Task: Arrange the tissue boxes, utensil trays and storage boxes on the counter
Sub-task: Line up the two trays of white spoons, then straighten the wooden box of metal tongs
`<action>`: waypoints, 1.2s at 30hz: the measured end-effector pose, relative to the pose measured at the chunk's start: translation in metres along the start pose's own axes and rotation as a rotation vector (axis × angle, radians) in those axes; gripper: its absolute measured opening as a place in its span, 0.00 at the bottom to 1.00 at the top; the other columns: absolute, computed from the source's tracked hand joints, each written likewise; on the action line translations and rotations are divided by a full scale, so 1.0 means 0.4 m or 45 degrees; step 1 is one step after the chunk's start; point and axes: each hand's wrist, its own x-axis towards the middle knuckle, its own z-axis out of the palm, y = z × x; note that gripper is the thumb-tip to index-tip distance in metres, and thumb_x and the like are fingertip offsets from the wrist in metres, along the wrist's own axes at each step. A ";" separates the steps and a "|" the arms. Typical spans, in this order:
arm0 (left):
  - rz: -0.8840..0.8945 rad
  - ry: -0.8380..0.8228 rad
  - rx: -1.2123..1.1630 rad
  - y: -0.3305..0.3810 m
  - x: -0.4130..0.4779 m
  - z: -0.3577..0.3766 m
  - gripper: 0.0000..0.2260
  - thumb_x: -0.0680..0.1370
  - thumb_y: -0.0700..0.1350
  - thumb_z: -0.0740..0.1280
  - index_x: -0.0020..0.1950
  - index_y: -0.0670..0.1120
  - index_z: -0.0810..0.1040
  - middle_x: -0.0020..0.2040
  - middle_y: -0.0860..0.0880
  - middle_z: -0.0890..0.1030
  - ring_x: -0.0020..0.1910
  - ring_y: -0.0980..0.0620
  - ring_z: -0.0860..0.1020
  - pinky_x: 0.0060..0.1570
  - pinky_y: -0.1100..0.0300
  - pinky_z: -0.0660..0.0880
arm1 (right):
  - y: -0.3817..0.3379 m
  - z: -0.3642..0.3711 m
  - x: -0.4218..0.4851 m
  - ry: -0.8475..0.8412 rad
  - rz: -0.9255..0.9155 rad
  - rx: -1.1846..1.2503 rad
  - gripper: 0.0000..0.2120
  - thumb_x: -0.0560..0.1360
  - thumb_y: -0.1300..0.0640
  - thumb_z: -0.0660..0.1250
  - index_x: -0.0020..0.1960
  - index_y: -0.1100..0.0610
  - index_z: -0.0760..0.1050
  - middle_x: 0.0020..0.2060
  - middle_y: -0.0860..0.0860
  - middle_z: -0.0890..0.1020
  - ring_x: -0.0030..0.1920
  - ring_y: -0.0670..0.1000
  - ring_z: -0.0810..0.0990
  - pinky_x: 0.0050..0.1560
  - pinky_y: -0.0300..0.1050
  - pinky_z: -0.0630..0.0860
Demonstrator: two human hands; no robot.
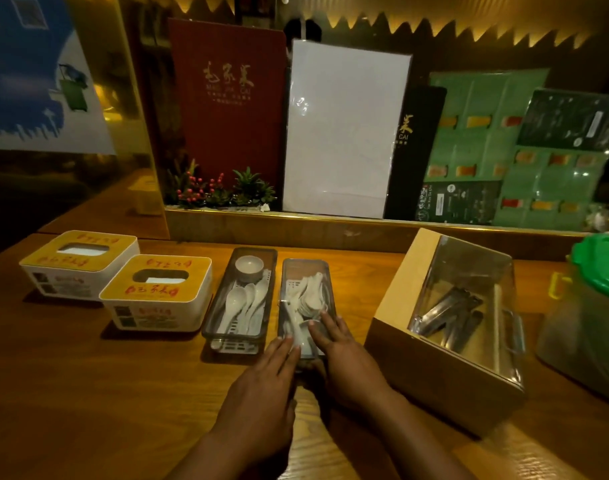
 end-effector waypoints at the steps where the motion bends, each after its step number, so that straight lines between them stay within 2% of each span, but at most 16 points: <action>1: -0.008 -0.002 -0.003 0.001 0.000 0.000 0.36 0.80 0.55 0.59 0.82 0.52 0.42 0.82 0.54 0.40 0.75 0.58 0.34 0.70 0.63 0.43 | -0.002 0.002 -0.002 0.010 0.004 0.009 0.33 0.83 0.47 0.59 0.81 0.46 0.44 0.81 0.50 0.40 0.80 0.56 0.38 0.77 0.56 0.59; 5: -0.024 0.006 -0.055 0.002 0.003 -0.007 0.35 0.80 0.56 0.59 0.82 0.53 0.44 0.81 0.56 0.40 0.74 0.60 0.35 0.68 0.63 0.46 | -0.006 0.010 -0.013 0.003 0.029 0.012 0.33 0.83 0.45 0.59 0.81 0.44 0.44 0.81 0.50 0.40 0.80 0.56 0.38 0.76 0.57 0.61; 9: -0.054 0.002 -0.036 0.003 0.008 -0.004 0.35 0.79 0.57 0.59 0.82 0.51 0.48 0.82 0.54 0.45 0.78 0.58 0.40 0.72 0.61 0.53 | -0.010 -0.018 -0.032 -0.045 -0.001 0.013 0.32 0.83 0.46 0.58 0.81 0.45 0.46 0.81 0.50 0.41 0.80 0.57 0.40 0.75 0.57 0.58; 11: -0.095 -0.011 -0.004 0.015 0.018 -0.001 0.36 0.79 0.58 0.60 0.82 0.50 0.48 0.83 0.52 0.46 0.80 0.54 0.44 0.73 0.60 0.48 | -0.012 -0.060 -0.063 -0.072 -0.028 0.082 0.31 0.83 0.45 0.59 0.81 0.46 0.50 0.82 0.51 0.43 0.81 0.57 0.44 0.76 0.56 0.57; 13: -0.134 -0.031 0.027 0.033 0.035 -0.002 0.35 0.77 0.59 0.60 0.82 0.50 0.53 0.82 0.50 0.52 0.81 0.50 0.49 0.74 0.55 0.47 | -0.007 -0.113 -0.104 -0.010 -0.081 0.136 0.31 0.82 0.46 0.62 0.80 0.44 0.53 0.82 0.49 0.48 0.80 0.57 0.51 0.75 0.55 0.61; 15: -0.121 -0.030 -0.026 0.061 0.047 -0.007 0.34 0.72 0.58 0.64 0.77 0.48 0.66 0.78 0.47 0.65 0.77 0.45 0.63 0.73 0.48 0.59 | 0.020 -0.173 -0.147 0.154 -0.073 0.193 0.28 0.81 0.45 0.63 0.78 0.42 0.59 0.81 0.45 0.53 0.78 0.52 0.57 0.73 0.51 0.63; 17: -0.071 0.097 -0.293 0.111 0.048 -0.002 0.33 0.71 0.58 0.67 0.75 0.52 0.70 0.75 0.51 0.70 0.72 0.49 0.70 0.68 0.49 0.70 | 0.085 -0.227 -0.177 0.368 0.002 0.290 0.24 0.80 0.44 0.64 0.75 0.41 0.65 0.78 0.42 0.59 0.76 0.47 0.59 0.72 0.48 0.65; 20: -0.001 0.151 -0.712 0.249 0.050 -0.009 0.37 0.71 0.65 0.64 0.78 0.64 0.54 0.77 0.67 0.54 0.69 0.72 0.60 0.63 0.69 0.66 | 0.234 -0.280 -0.209 0.711 0.196 0.308 0.19 0.79 0.46 0.66 0.69 0.44 0.73 0.72 0.44 0.70 0.71 0.46 0.67 0.67 0.51 0.71; 21: -0.012 0.130 -0.829 0.299 0.052 -0.005 0.39 0.70 0.67 0.63 0.78 0.67 0.49 0.76 0.71 0.48 0.67 0.78 0.56 0.61 0.73 0.64 | 0.289 -0.289 -0.217 0.797 0.280 0.288 0.18 0.78 0.47 0.67 0.67 0.45 0.75 0.70 0.46 0.72 0.69 0.47 0.69 0.65 0.50 0.72; 22: -0.033 0.103 -0.945 0.343 0.058 0.001 0.41 0.69 0.69 0.63 0.77 0.70 0.44 0.76 0.72 0.44 0.68 0.78 0.54 0.62 0.71 0.66 | 0.343 -0.295 -0.223 0.850 0.371 0.276 0.17 0.78 0.49 0.68 0.66 0.47 0.76 0.69 0.48 0.73 0.68 0.47 0.70 0.64 0.48 0.72; 25: -0.160 -0.060 -1.154 0.447 0.099 0.017 0.45 0.67 0.74 0.63 0.71 0.75 0.33 0.78 0.66 0.34 0.78 0.60 0.52 0.72 0.50 0.66 | 0.501 -0.291 -0.226 0.834 0.615 0.407 0.19 0.78 0.50 0.70 0.67 0.50 0.75 0.68 0.54 0.73 0.68 0.54 0.71 0.63 0.49 0.71; 27: -0.218 -0.142 -1.155 0.494 0.126 0.031 0.44 0.69 0.74 0.63 0.66 0.77 0.28 0.75 0.61 0.24 0.77 0.58 0.47 0.74 0.47 0.62 | 0.578 -0.278 -0.222 0.759 0.694 0.603 0.22 0.77 0.49 0.70 0.70 0.49 0.73 0.69 0.56 0.73 0.66 0.57 0.73 0.62 0.55 0.76; 29: -0.313 -0.129 -1.143 0.532 0.154 0.045 0.47 0.66 0.78 0.61 0.68 0.73 0.27 0.71 0.59 0.18 0.78 0.54 0.43 0.76 0.46 0.59 | 0.622 -0.267 -0.219 0.697 0.673 0.862 0.23 0.78 0.47 0.69 0.71 0.44 0.70 0.68 0.52 0.72 0.63 0.55 0.75 0.46 0.48 0.82; 30: -0.366 -0.093 -1.139 0.546 0.170 0.048 0.50 0.64 0.78 0.62 0.71 0.70 0.28 0.70 0.58 0.18 0.79 0.50 0.42 0.76 0.46 0.57 | 0.640 -0.264 -0.220 0.672 0.629 0.924 0.23 0.78 0.46 0.69 0.71 0.42 0.69 0.68 0.50 0.71 0.63 0.54 0.74 0.43 0.43 0.81; 33: -0.503 0.071 -1.124 0.557 0.236 0.063 0.58 0.59 0.80 0.65 0.78 0.65 0.34 0.72 0.60 0.21 0.80 0.45 0.44 0.74 0.44 0.56 | 0.709 -0.273 -0.205 0.626 0.494 0.807 0.23 0.78 0.42 0.67 0.71 0.41 0.69 0.74 0.50 0.65 0.71 0.56 0.67 0.61 0.46 0.71; 36: -0.546 0.198 -1.115 0.524 0.305 0.076 0.62 0.55 0.79 0.70 0.80 0.64 0.40 0.80 0.57 0.32 0.80 0.46 0.50 0.74 0.40 0.59 | 0.754 -0.302 -0.195 0.476 0.490 0.826 0.25 0.75 0.37 0.68 0.70 0.33 0.65 0.77 0.49 0.54 0.75 0.59 0.61 0.66 0.49 0.68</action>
